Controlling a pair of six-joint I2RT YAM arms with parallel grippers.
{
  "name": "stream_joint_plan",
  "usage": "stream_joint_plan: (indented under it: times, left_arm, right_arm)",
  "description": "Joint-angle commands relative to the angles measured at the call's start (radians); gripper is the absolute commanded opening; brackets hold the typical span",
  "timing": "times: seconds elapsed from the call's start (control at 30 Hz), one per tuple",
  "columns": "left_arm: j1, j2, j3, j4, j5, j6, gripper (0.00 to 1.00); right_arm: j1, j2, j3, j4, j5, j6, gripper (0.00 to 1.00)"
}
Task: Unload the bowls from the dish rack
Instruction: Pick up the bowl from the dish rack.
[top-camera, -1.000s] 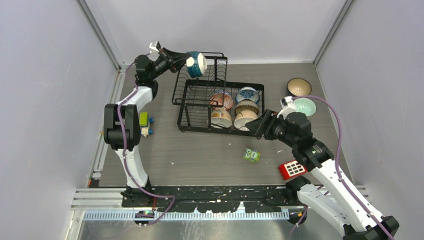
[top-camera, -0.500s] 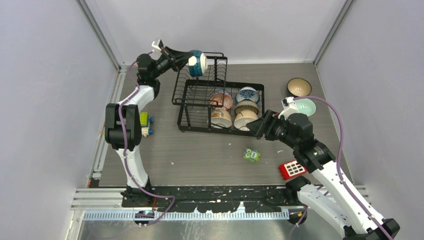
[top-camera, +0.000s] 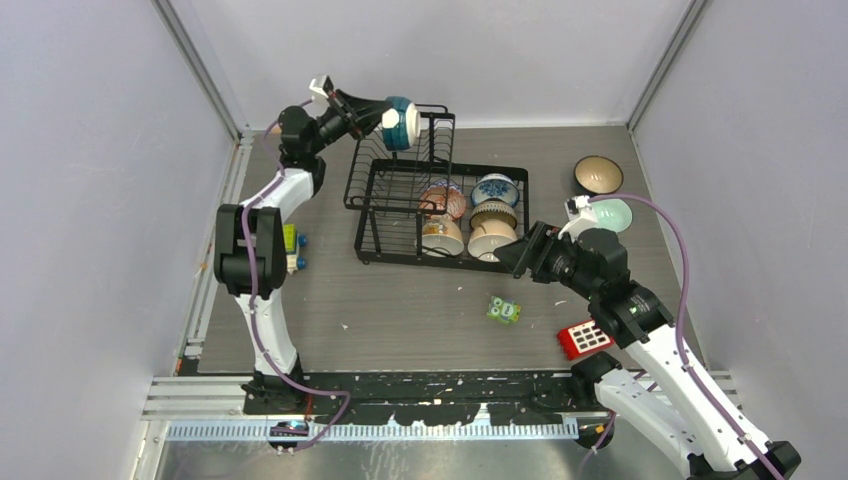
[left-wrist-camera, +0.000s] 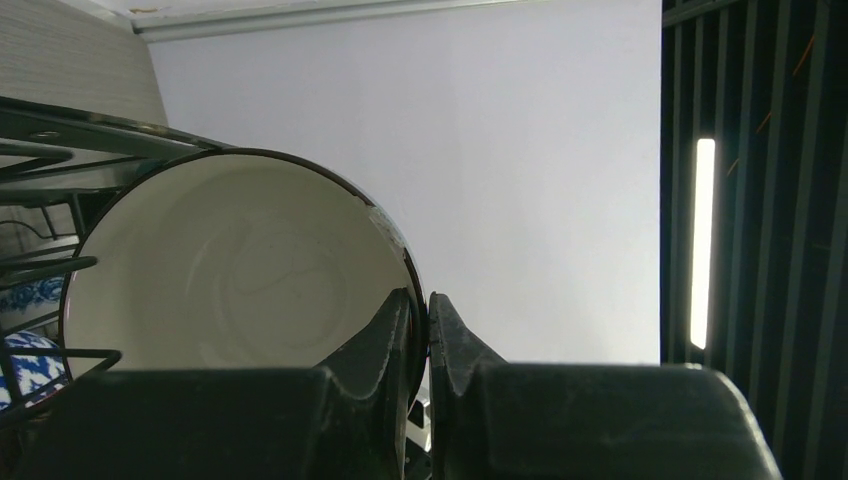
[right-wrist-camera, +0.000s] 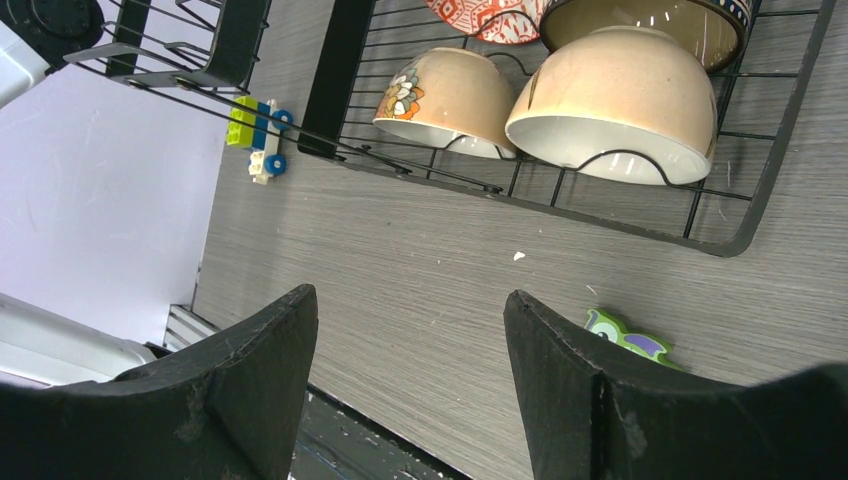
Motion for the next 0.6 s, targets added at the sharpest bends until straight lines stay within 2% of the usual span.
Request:
stream_joint_plan:
  times: [0.0, 0.37, 0.57]
  left_arm:
    - [-0.011, -0.025, 0.078, 0.125, -0.045, -0.022, 0.00]
    - [-0.020, -0.078, 0.109, 0.103, -0.033, -0.023, 0.00]
    - [-0.029, -0.183, 0.147, -0.027, 0.009, 0.059, 0.00]
  right_arm:
    - [0.003, -0.019, 0.033, 0.014, 0.012, -0.017, 0.72]
    - [0.003, -0.031, 0.054, -0.006, 0.018, -0.025, 0.73]
    - [0.003, -0.041, 0.130, -0.062, 0.038, -0.068, 0.72]
